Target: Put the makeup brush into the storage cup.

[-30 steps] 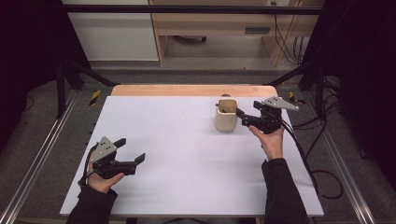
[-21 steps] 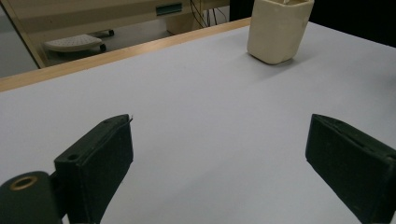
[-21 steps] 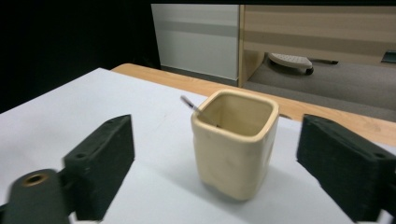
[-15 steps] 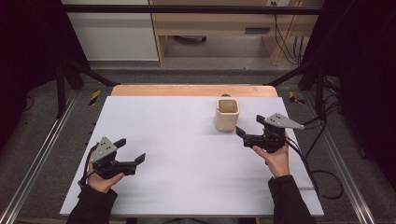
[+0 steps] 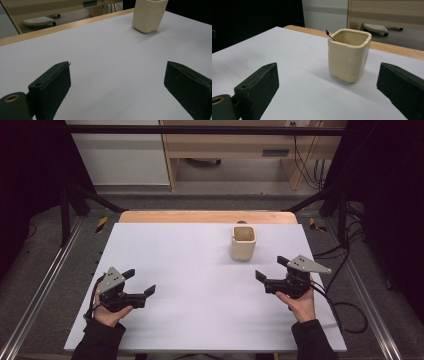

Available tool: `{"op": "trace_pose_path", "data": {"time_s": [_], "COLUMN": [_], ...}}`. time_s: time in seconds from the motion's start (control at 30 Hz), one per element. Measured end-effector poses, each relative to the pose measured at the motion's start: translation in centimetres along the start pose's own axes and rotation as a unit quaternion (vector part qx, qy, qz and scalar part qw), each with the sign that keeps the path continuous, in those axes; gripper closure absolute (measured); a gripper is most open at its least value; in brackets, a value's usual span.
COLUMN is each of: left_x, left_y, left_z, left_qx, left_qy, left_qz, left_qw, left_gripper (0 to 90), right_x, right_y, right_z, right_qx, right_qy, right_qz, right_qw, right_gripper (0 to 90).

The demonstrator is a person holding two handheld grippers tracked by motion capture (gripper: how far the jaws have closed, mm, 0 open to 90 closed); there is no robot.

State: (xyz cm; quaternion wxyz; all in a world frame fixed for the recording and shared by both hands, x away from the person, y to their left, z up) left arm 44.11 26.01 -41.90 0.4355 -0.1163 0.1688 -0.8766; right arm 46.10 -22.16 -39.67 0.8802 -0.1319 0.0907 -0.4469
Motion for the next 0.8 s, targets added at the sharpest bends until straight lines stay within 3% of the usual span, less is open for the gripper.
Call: {"op": "trace_pose_path", "data": {"time_s": [0.4, 0.8], "left_x": [0.0, -0.1], "left_y": [-0.1, 0.1], "left_z": [-0.1, -0.5], "left_qx": [0.001, -0.002], "left_qy": [-0.001, -0.006], "left_qz": [-0.002, -0.002], "left_qw": [1.0, 1.0], "left_gripper": [6.6, 6.6], "right_x": [0.6, 1.0], "right_y": [-2.2, -3.1], "right_z": [-2.2, -3.7], "right_qx": [0.001, -0.01], "right_qy": [0.008, 0.013], "right_qz": [-0.008, -0.02], "right_qw": [0.9999, 0.9997], "right_gripper": [4.4, 4.1]}}
Point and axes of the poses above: each handheld gripper's, and its own axes: y roughly forward along the jaws, z roughly out of its top, x roughly to its right, the point moved 1 cm from there along y, roughly forward along the jaws, and after that the axes turned 3 degrees about -y, right-handed, at the moved point
